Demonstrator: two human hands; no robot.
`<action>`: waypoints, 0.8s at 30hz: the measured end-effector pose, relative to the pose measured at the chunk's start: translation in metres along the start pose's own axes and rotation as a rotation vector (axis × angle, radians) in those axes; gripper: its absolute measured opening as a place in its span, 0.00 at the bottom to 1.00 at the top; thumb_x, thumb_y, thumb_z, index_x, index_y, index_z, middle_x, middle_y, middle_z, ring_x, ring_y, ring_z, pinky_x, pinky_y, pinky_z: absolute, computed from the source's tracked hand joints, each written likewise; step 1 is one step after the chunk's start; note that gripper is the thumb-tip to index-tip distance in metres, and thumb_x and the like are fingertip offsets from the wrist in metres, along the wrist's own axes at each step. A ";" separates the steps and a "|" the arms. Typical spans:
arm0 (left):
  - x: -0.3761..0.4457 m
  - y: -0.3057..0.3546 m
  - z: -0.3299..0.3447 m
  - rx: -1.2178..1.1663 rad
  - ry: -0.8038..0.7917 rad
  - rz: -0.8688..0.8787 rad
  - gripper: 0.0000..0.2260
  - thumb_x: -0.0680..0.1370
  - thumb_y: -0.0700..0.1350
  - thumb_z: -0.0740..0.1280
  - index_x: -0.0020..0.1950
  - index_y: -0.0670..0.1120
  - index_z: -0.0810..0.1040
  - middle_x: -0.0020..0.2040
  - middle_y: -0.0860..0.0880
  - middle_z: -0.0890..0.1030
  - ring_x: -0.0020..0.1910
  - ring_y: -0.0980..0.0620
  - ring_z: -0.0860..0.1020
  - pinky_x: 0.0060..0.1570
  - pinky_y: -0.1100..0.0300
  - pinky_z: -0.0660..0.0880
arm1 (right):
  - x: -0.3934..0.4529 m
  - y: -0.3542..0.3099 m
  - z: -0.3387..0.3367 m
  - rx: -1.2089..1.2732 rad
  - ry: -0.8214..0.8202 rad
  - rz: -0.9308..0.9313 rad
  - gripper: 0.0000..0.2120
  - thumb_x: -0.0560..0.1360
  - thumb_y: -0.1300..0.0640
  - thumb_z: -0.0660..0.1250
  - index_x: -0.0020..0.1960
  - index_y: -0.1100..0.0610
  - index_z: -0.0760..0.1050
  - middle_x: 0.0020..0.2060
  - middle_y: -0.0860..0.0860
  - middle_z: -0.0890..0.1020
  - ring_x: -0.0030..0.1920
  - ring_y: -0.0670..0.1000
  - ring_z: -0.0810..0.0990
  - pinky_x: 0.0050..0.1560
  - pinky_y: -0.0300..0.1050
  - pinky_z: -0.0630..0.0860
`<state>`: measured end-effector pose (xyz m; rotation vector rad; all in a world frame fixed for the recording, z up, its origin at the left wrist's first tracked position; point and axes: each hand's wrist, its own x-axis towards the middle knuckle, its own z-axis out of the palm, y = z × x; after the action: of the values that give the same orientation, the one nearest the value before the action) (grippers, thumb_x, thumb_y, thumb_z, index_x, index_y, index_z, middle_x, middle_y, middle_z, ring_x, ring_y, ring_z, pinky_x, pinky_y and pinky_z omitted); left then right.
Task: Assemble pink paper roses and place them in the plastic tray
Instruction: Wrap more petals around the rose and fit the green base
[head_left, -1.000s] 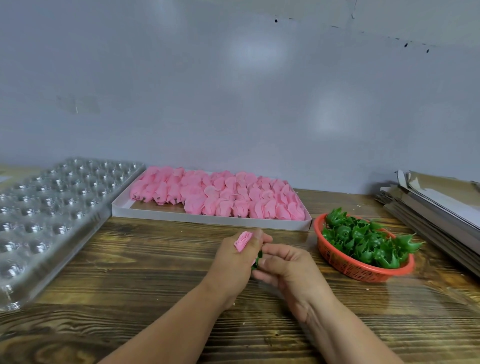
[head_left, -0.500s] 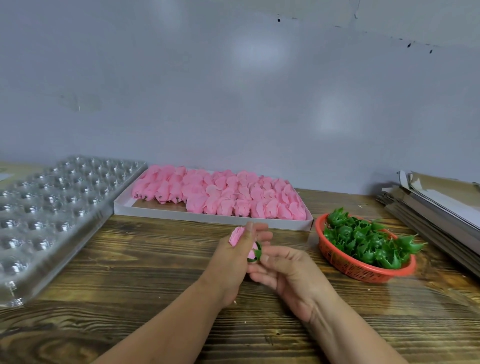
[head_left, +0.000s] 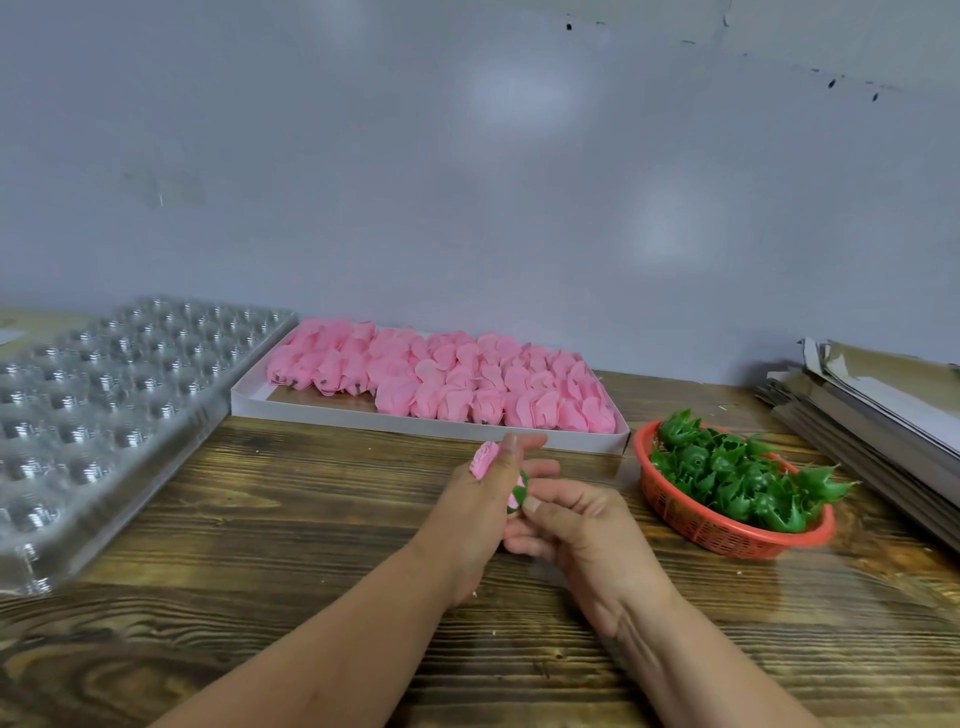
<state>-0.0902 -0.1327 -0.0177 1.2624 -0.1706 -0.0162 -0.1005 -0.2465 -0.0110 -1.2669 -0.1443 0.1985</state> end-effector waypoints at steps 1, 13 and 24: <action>0.000 0.000 0.000 -0.004 -0.004 -0.003 0.18 0.73 0.61 0.58 0.54 0.56 0.80 0.51 0.52 0.85 0.51 0.52 0.83 0.44 0.59 0.79 | 0.000 0.000 0.000 -0.009 -0.010 -0.015 0.10 0.73 0.71 0.63 0.42 0.64 0.83 0.33 0.60 0.83 0.29 0.49 0.82 0.32 0.37 0.80; 0.004 0.003 -0.005 -0.235 0.000 -0.167 0.18 0.79 0.58 0.55 0.56 0.51 0.81 0.52 0.47 0.85 0.49 0.49 0.84 0.43 0.55 0.80 | -0.003 0.001 0.002 -0.343 -0.053 -0.344 0.12 0.73 0.72 0.65 0.51 0.61 0.82 0.40 0.53 0.86 0.41 0.47 0.83 0.45 0.38 0.79; 0.007 -0.002 -0.005 -0.482 0.038 -0.336 0.19 0.81 0.58 0.55 0.57 0.48 0.80 0.52 0.43 0.84 0.46 0.46 0.85 0.36 0.55 0.81 | -0.005 0.013 0.005 -1.266 0.200 -0.921 0.15 0.66 0.59 0.69 0.52 0.57 0.81 0.38 0.51 0.83 0.37 0.52 0.82 0.34 0.43 0.78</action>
<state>-0.0822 -0.1288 -0.0199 0.7970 0.0789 -0.3055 -0.1077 -0.2389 -0.0218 -2.2931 -0.7348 -0.9621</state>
